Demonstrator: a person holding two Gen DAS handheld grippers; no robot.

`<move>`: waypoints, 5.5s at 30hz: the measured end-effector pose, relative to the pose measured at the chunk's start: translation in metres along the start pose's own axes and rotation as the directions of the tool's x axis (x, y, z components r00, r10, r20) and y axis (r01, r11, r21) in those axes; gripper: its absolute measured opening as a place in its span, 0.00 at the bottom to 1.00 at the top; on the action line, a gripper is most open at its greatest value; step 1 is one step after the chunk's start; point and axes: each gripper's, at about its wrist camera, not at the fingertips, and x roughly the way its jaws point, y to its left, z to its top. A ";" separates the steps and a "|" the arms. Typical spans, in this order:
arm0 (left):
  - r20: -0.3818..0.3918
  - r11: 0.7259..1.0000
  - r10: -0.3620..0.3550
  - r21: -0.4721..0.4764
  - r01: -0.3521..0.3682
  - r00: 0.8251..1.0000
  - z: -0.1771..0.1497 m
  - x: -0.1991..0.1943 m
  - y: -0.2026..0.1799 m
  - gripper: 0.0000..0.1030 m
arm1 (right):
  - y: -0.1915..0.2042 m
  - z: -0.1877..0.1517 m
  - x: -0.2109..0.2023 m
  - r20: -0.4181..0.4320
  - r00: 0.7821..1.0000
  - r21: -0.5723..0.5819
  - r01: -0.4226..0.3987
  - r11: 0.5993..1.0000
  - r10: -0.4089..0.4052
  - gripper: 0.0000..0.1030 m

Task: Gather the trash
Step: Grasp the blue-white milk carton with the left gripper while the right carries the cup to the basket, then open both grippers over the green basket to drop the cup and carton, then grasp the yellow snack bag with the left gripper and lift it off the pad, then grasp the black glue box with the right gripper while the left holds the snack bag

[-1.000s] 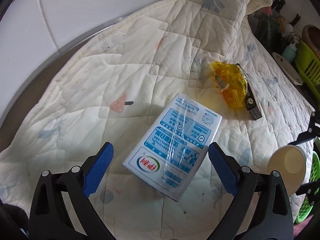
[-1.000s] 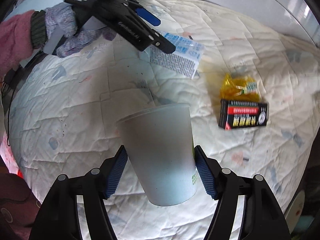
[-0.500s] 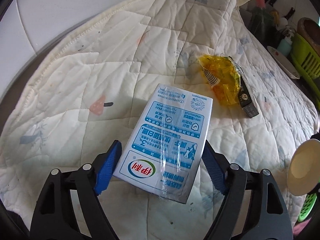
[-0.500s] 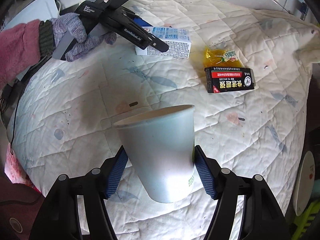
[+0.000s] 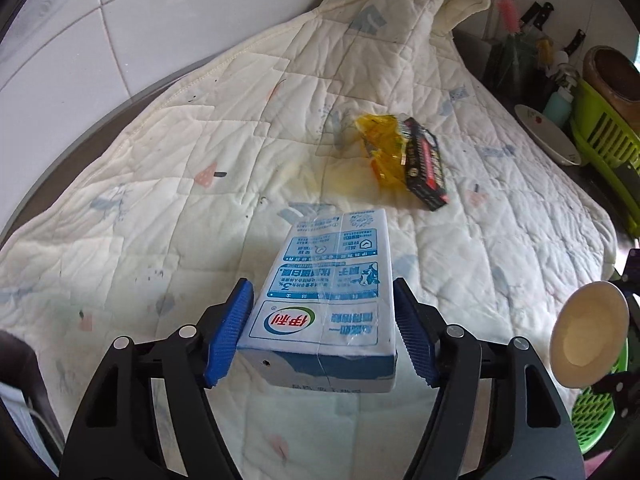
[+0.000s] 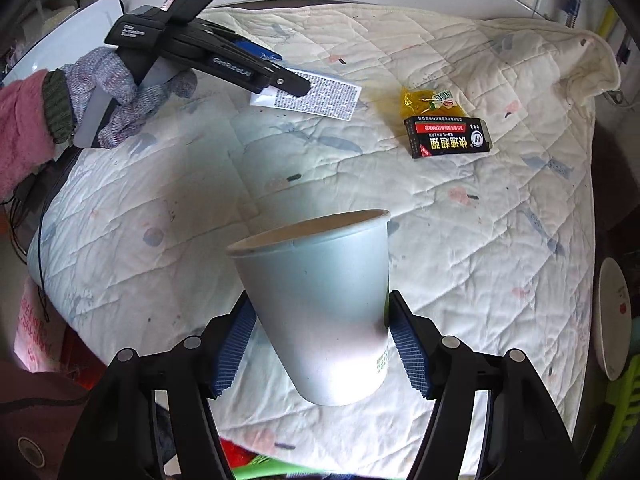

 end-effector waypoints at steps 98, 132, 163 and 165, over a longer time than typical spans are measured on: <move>0.018 0.993 -0.068 -0.097 0.069 0.998 0.102 0.056 -0.047 0.66 | -0.084 -0.015 -0.067 0.050 0.984 0.281 0.151 0.948 -0.171 0.74; 0.088 0.983 0.012 -0.181 0.004 0.996 0.084 0.031 0.064 0.21 | -0.107 0.086 0.017 0.017 0.993 0.381 0.099 0.919 -0.113 0.71; 0.084 0.967 0.083 -0.247 -0.060 0.993 0.046 0.002 0.119 0.21 | -0.169 0.166 0.132 -0.145 0.985 0.675 0.165 0.719 -0.091 0.59; 0.083 0.967 0.083 -0.246 -0.060 0.993 0.045 0.001 0.118 0.21 | -0.169 0.164 0.135 -0.135 0.988 0.685 0.152 0.713 -0.081 0.56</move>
